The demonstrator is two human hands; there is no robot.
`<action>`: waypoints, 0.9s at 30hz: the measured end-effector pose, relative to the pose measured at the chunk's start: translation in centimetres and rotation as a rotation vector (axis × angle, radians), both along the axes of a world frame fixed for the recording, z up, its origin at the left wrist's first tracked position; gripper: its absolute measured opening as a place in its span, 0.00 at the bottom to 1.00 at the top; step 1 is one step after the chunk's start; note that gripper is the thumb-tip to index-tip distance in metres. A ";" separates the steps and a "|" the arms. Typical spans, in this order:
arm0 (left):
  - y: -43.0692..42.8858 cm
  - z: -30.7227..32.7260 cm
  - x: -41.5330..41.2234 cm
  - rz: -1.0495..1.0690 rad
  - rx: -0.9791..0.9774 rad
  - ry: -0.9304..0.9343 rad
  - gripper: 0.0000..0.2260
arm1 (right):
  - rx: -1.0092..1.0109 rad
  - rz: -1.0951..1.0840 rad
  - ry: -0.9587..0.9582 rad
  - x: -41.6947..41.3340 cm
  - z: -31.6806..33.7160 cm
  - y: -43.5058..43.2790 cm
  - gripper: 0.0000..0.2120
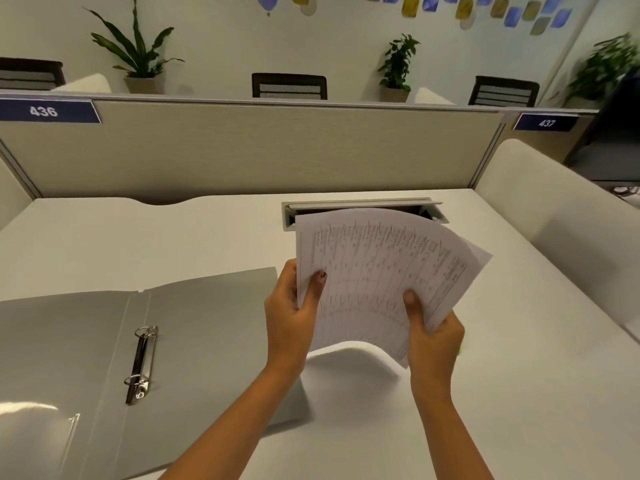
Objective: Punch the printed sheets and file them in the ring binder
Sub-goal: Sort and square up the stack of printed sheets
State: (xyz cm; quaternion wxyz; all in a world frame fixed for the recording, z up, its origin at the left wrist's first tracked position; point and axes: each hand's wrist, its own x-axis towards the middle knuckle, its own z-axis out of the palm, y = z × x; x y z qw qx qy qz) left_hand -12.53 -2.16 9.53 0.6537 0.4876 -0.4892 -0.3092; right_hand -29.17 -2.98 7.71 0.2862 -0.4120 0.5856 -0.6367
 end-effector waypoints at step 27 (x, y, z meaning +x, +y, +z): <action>0.5 -2.8 1.5 0.188 0.200 0.127 0.08 | 0.209 0.253 -0.173 -3.0 -4.1 0.3 0.11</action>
